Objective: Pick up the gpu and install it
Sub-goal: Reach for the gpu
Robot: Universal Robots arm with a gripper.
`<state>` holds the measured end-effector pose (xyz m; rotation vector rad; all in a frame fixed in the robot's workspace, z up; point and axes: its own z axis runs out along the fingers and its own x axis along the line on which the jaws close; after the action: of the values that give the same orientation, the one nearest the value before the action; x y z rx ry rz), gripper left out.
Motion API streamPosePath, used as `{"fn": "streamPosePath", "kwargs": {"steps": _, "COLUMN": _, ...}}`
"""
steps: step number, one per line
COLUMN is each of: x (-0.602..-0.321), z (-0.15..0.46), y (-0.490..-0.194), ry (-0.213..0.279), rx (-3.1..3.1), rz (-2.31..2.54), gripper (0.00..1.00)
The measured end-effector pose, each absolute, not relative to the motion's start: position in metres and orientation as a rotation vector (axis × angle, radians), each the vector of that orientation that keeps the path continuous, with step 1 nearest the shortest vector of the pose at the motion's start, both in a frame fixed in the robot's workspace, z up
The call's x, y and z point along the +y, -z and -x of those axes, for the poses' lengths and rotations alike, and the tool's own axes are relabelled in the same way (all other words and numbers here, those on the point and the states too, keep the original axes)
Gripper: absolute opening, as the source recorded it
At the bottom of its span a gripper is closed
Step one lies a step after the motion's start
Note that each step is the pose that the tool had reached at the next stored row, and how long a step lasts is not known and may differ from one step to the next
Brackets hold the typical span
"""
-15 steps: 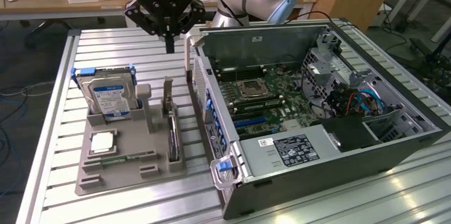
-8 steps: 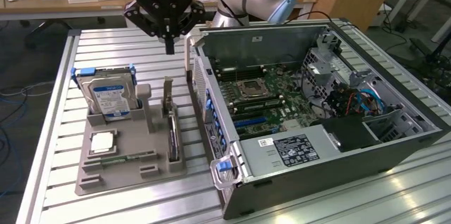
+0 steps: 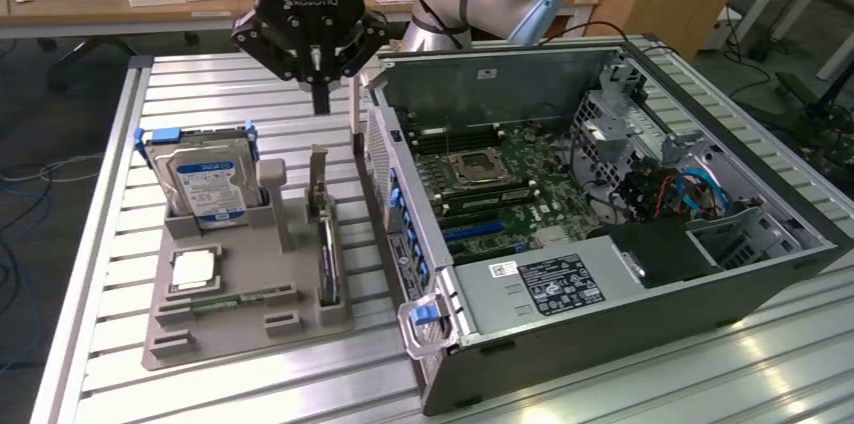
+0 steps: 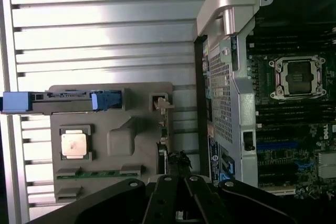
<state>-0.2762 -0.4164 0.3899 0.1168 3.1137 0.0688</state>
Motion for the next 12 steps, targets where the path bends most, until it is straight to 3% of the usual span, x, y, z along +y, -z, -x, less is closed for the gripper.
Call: {"fn": "streamPosePath", "kwargs": {"steps": 12, "x": -0.444, "z": 0.280, "y": -0.390, "ry": -0.069, "rx": 3.114, "rz": -0.117, "gripper": 0.11}}
